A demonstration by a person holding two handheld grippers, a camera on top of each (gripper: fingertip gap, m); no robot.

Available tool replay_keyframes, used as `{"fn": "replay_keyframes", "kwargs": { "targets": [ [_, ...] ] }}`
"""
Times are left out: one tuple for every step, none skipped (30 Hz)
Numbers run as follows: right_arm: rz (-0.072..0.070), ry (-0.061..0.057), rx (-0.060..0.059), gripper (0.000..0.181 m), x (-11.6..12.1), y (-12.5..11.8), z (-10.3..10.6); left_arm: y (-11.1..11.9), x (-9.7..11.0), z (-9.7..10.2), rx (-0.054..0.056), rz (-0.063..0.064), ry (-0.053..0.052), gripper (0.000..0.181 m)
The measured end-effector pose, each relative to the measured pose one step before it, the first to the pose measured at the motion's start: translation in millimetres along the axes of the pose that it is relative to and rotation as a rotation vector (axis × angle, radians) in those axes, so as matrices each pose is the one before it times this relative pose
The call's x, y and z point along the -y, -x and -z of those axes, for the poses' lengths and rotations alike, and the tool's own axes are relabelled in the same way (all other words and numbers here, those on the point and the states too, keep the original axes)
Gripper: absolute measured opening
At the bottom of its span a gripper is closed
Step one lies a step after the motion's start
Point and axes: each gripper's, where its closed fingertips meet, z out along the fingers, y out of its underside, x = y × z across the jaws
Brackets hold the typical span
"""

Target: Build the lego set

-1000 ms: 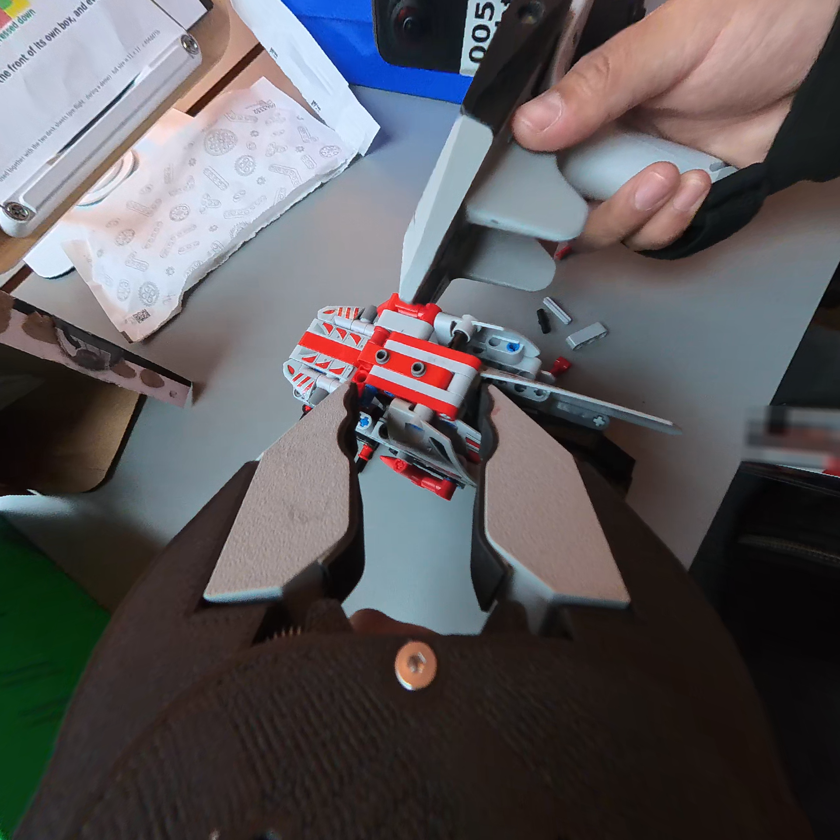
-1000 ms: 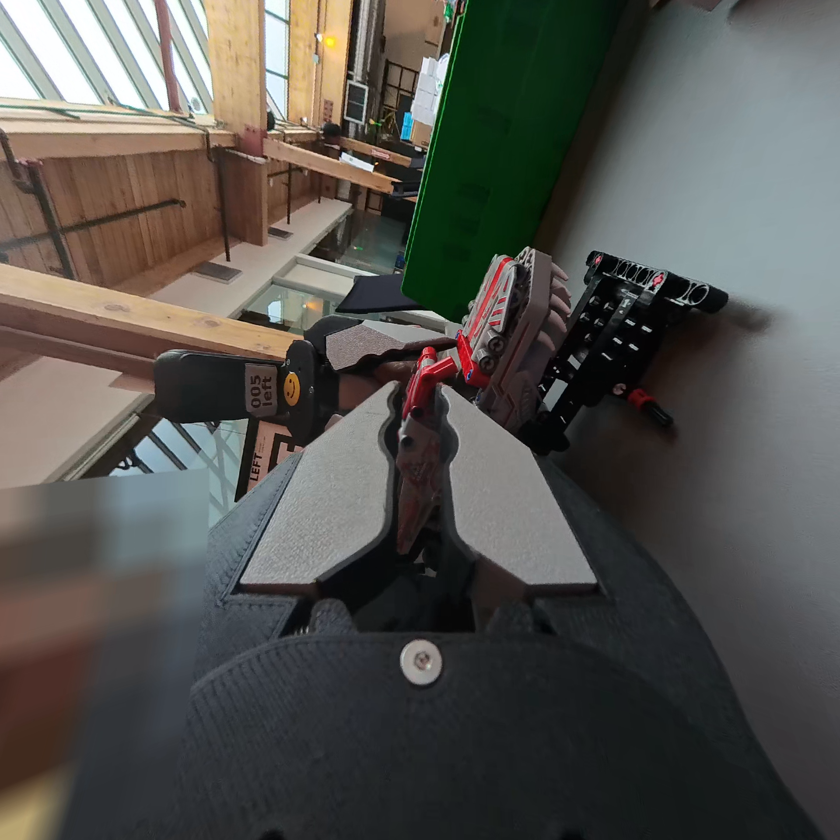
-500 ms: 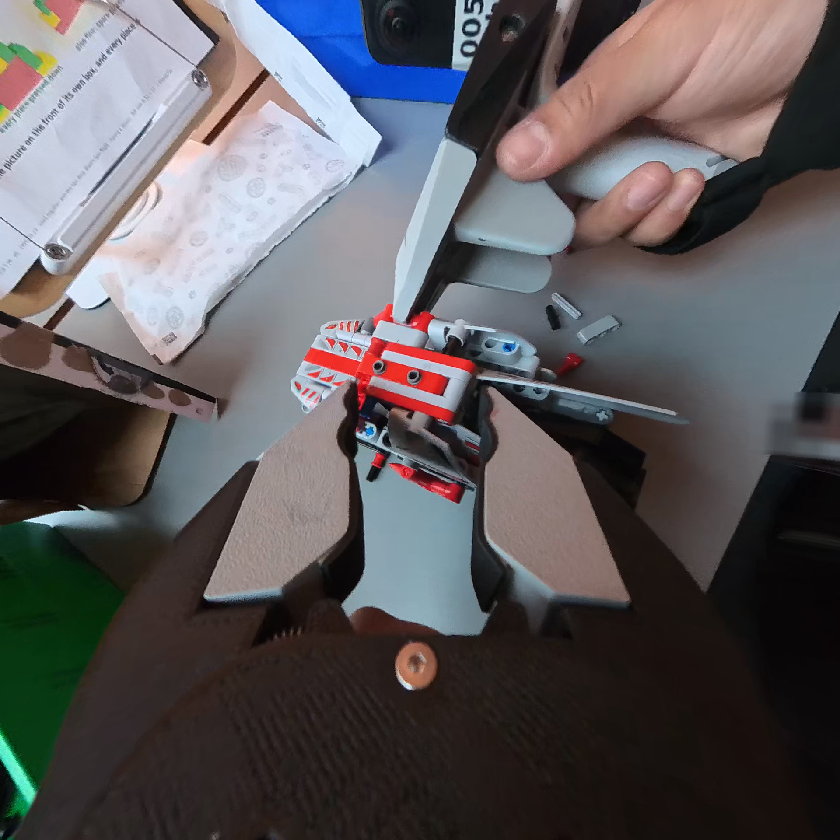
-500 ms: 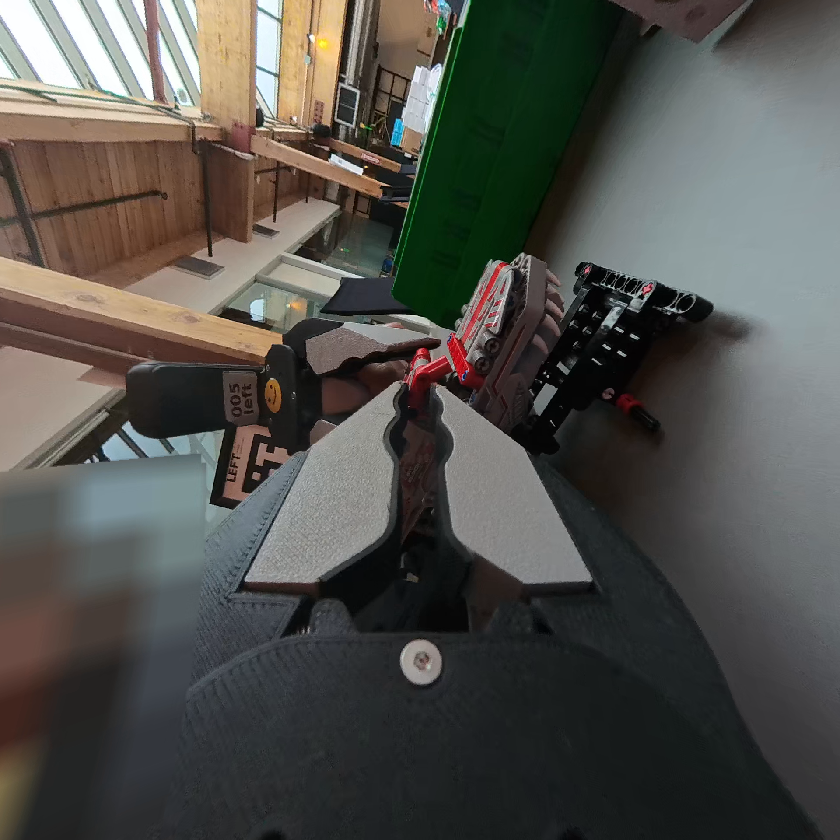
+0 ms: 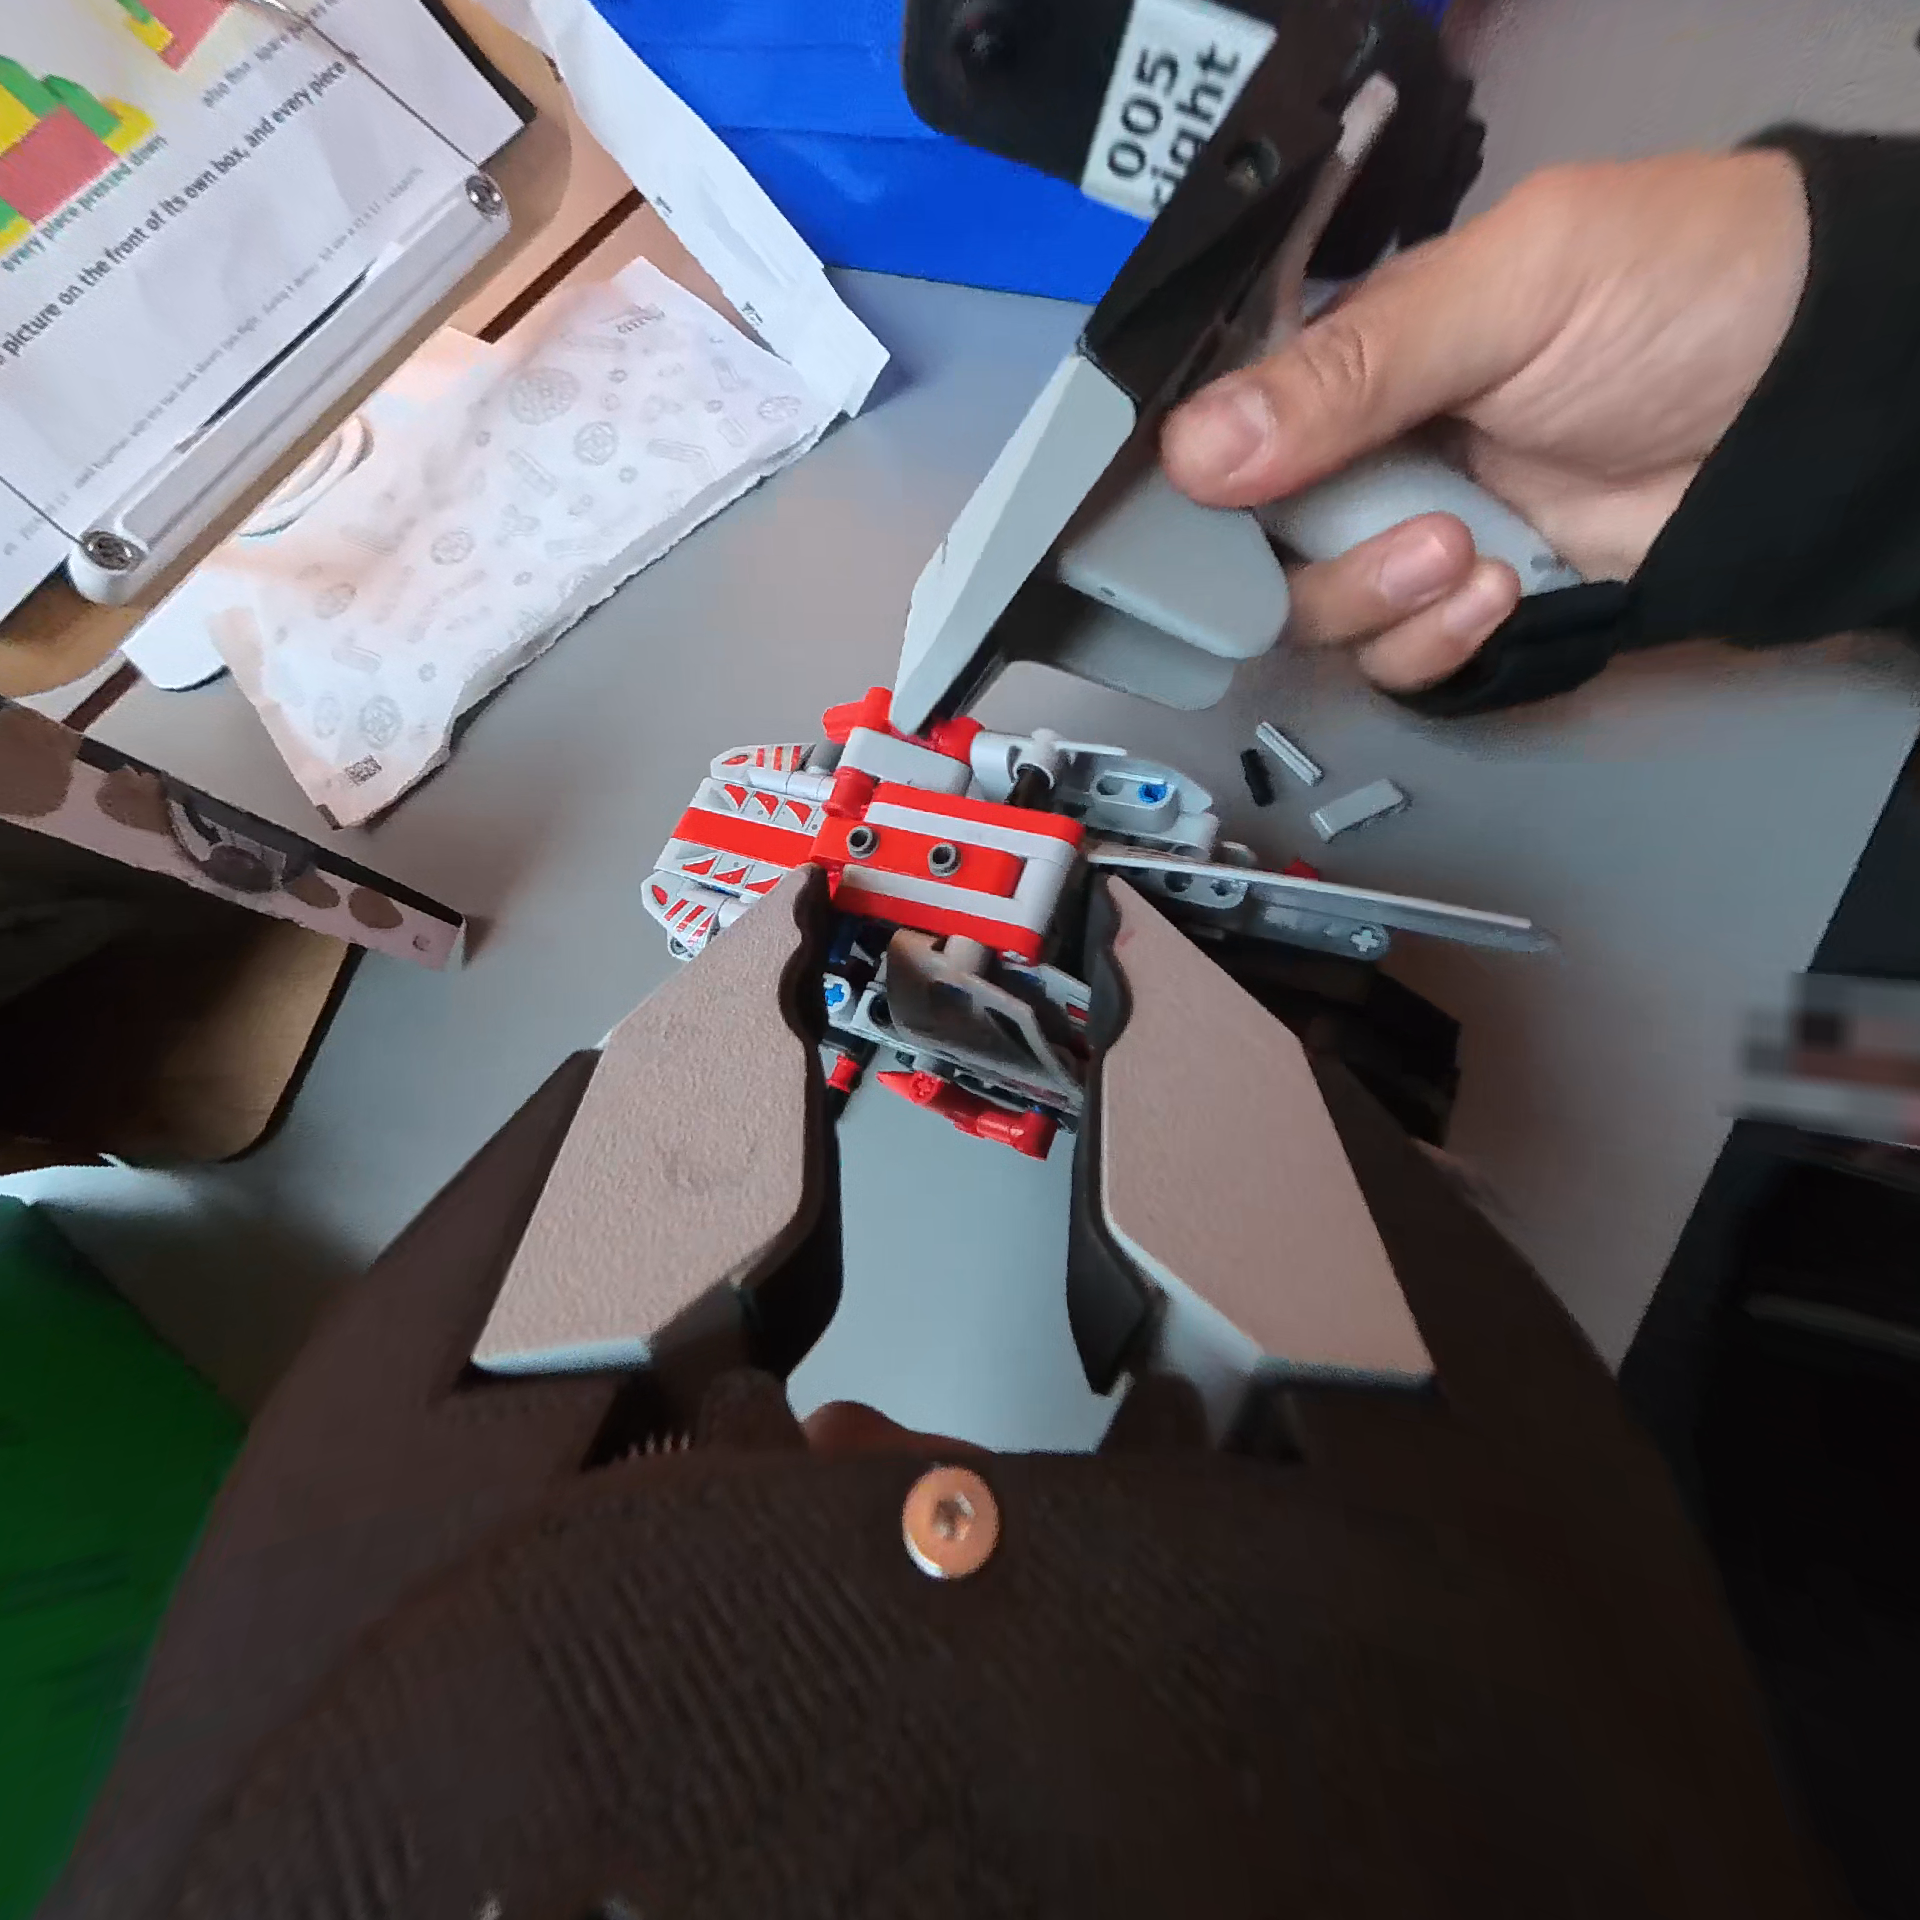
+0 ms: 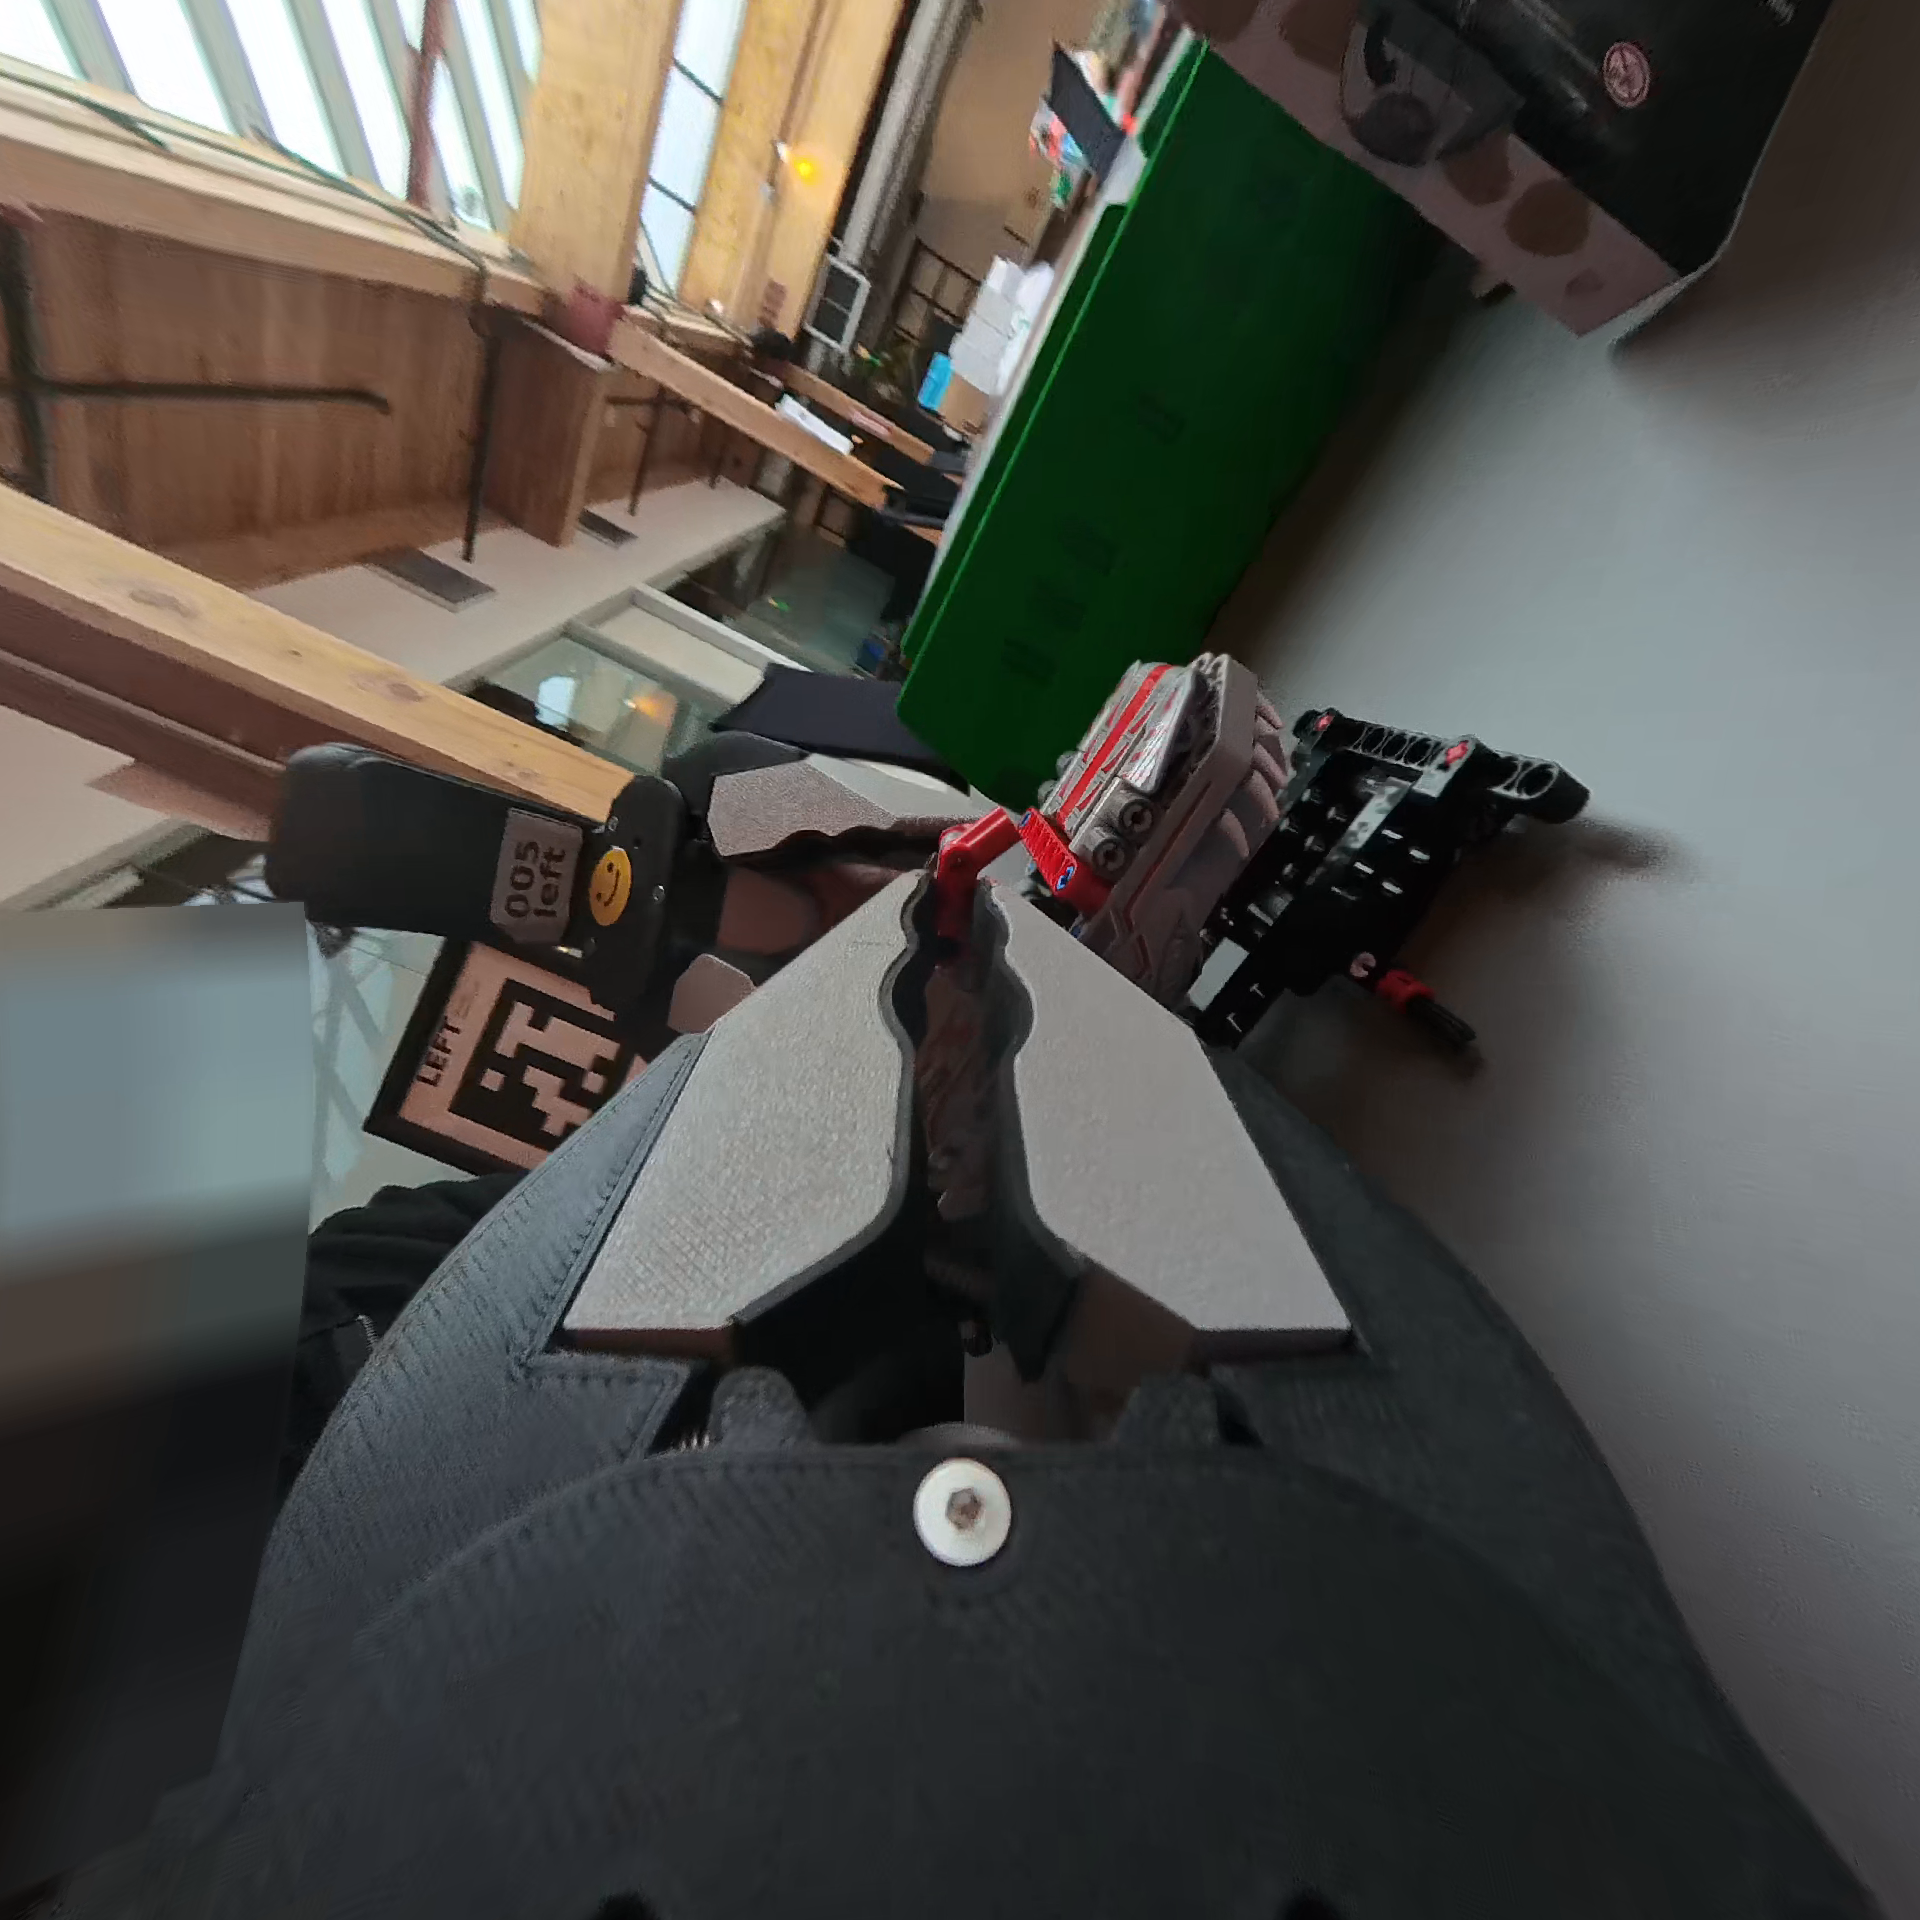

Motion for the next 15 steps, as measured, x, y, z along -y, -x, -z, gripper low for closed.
{"fn": "replay_keyframes", "kwargs": {
  "targets": [
    [-0.0089,-0.0625,0.0182,0.004,8.77,-1.92,7.86,1.54,-0.89,0.43,0.0114,0.0090,0.0035,0.047],
    [-0.0094,-0.1270,0.0117,0.003,22.40,-2.31,20.50,2.80,-3.54,3.77,0.0093,-0.0008,0.0157,0.047],
    [0.0149,-0.0807,-0.0003,0.002,22.59,-0.36,22.63,2.85,-4.37,5.21,0.0022,-0.0007,0.0093,0.047],
    [0.0557,-0.0059,-0.0153,0.002,10.09,4.37,12.30,2.15,-3.24,4.00,-0.0076,0.0114,-0.0018,0.047],
    [0.0558,0.0565,0.0204,0.001,-3.74,13.36,0.66,-0.14,-0.66,1.17,-0.0151,0.0031,-0.0084,0.046],
    [0.0207,0.1091,0.0509,0.003,-13.40,16.59,-7.80,-0.70,1.14,-1.30,-0.0090,-0.0075,-0.0023,0.046],
    [0.0189,0.0677,0.0054,0.003,-9.40,8.09,-11.38,-0.89,1.87,-2.58,-0.0041,-0.0104,0.0071,0.047],
    [0.0284,0.0259,-0.0233,0.003,-3.68,2.06,-10.19,0.07,2.23,-3.29,0.0074,-0.0101,0.0071,0.047],
    [0.0071,0.0234,0.0024,0.003,-2.22,2.60,-7.72,0.23,2.22,-2.95,0.0095,-0.0067,0.0033,0.047],
    [-0.0062,0.0119,0.0170,0.003,-0.75,2.00,-5.39,0.36,1.42,-1.80,0.0080,-0.0046,-0.0001,0.047],
    [-0.0014,0.0021,0.0097,0.003,-0.23,-0.27,-3.20,0.35,0.38,-0.41,0.0054,-0.0017,-0.0005,0.047],
    [0.0019,0.0008,0.0140,0.004,-0.83,0.67,-2.00,0.28,-0.14,0.72,0.0054,-0.0037,-0.0005,0.048],
    [-0.0074,-0.0044,0.0340,0.004,-0.73,4.34,-1.19,0.49,-0.47,1.02,0.0060,-0.0070,-0.0002,0.048],
    [-0.0173,-0.0166,0.0526,0.004,0.88,7.91,-0.55,0.29,-0.53,1.03,0.0035,-0.0047,-0.0006,0.048],
    [-0.0154,-0.0214,0.0555,0.004,1.53,9.18,-0.37,-0.09,-0.38,1.15,-0.0006,-0.0071,-0.0020,0.048]
  ]
}}
